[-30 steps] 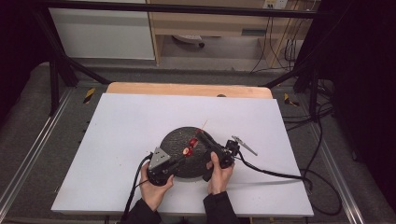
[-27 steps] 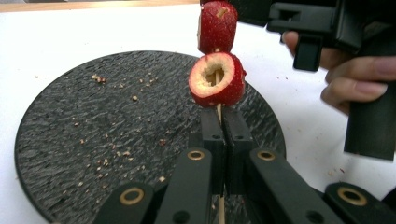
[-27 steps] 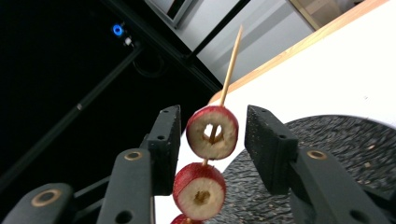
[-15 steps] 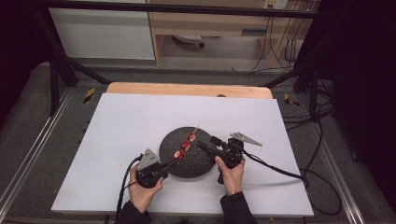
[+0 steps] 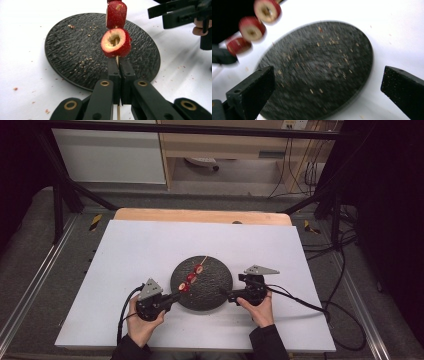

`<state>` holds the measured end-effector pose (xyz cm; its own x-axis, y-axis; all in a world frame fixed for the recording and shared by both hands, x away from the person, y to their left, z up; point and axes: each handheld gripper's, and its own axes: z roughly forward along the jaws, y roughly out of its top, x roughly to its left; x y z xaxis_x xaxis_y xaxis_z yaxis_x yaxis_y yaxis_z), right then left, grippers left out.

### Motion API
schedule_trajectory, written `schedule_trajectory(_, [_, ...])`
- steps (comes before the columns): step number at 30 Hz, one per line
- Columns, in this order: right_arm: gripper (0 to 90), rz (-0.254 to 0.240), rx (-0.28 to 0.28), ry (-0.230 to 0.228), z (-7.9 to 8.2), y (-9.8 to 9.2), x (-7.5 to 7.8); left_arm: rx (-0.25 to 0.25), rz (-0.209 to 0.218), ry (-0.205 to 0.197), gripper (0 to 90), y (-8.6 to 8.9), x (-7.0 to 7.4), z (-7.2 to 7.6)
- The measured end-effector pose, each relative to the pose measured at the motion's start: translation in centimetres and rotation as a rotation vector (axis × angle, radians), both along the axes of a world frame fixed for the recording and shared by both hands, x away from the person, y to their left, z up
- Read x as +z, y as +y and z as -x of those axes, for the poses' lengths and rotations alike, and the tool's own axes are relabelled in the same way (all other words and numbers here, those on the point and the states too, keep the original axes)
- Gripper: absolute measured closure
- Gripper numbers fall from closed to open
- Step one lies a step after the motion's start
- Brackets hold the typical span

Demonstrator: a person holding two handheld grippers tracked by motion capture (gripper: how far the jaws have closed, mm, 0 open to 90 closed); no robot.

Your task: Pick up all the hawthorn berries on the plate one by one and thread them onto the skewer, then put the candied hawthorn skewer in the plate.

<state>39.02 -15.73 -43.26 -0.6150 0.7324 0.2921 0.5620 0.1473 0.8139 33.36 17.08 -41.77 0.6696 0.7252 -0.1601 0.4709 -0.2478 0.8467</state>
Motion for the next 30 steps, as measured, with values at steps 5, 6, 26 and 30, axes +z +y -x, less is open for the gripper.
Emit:
schedule_trajectory(5, [0.4,0.178,0.051,-0.024,0.8,-1.5,-1.0,-0.028,-0.04,0.024,88.4,0.4,0.5,-0.7])
schedule_trajectory(6, [0.3,0.196,0.051,-0.027,0.9,-1.8,-1.1,-0.031,-0.048,0.028,88.4,0.4,0.6,-0.8])
schedule_trajectory(26, [0.4,0.226,0.06,-0.038,3.0,-7.7,-2.3,-0.095,-0.223,0.094,88.4,-1.5,2.2,-3.9])
schedule_trajectory(30, [0.5,0.212,0.046,-0.031,3.0,-8.2,-2.3,-0.103,-0.263,0.114,88.4,-2.3,2.2,-4.6])
